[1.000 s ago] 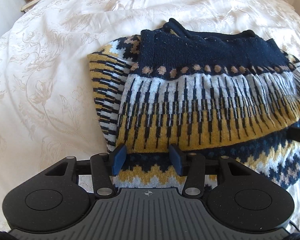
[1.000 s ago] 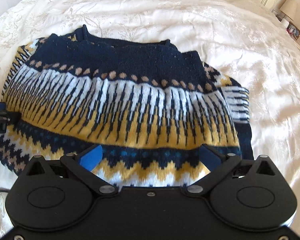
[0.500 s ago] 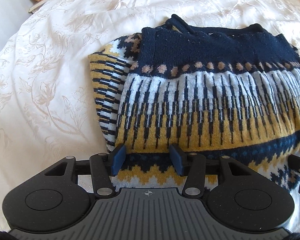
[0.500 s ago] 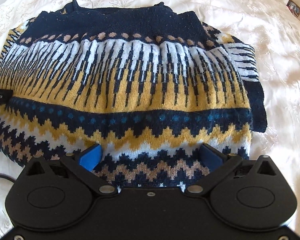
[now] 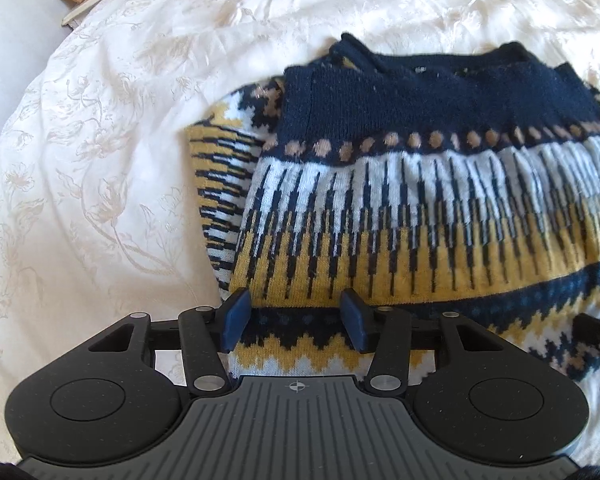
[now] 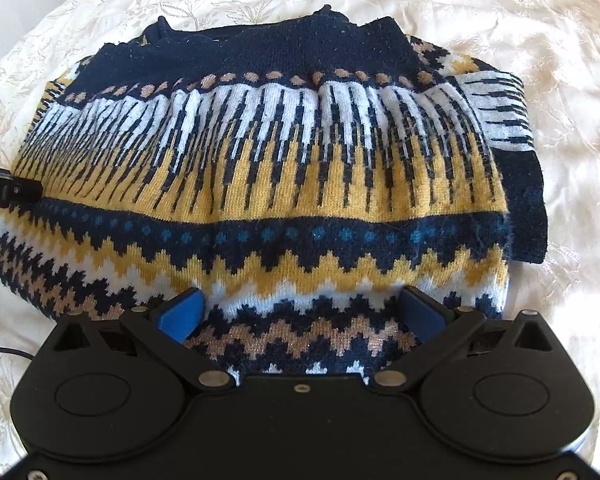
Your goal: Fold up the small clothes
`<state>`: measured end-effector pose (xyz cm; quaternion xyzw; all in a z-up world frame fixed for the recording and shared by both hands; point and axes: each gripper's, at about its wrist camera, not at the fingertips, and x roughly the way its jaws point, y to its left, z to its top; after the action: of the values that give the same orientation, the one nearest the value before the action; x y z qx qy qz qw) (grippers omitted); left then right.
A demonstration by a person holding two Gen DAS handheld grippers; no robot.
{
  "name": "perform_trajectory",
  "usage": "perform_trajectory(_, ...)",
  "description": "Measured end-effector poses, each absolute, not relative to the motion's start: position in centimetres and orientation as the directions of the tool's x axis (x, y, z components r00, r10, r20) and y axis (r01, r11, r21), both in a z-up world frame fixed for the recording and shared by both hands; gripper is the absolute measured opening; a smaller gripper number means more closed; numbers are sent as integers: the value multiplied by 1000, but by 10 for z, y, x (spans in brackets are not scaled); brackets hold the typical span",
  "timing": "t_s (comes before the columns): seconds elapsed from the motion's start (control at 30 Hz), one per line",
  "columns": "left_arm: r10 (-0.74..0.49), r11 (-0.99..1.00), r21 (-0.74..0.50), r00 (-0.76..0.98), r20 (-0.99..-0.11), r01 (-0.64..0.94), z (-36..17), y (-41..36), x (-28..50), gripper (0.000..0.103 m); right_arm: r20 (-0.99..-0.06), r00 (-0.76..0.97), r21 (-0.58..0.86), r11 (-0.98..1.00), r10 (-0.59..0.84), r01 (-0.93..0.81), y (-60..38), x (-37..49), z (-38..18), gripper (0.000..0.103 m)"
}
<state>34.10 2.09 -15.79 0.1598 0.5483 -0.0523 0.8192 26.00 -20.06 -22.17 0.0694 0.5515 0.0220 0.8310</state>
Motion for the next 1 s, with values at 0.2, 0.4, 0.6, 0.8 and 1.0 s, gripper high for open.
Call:
perform_trajectory(0.2,-11,947,139,461,-887,290,-122,-10,330,48,-868,435,275,961,241,16,-236,245,-203,100)
perform_trajectory(0.4,-54,945,89,420,-906,314,-142,-46,336,48,-822,509,359,926,254,118,-282,225,-180,99)
perform_trajectory(0.6,-40,964,54,343,-939,261,-174,-55,351,48,-801,538,417,889,261,190,-323,225,-174,99)
perform_trajectory(0.8,-14,965,64,294,-956,255,-198,-56,362,51,-778,519,515,832,353,206,-349,247,-196,99)
perform_trajectory(1.0,13,967,77,255,-967,243,-204,-64,371,53,-765,477,596,757,433,267,-364,270,-232,99)
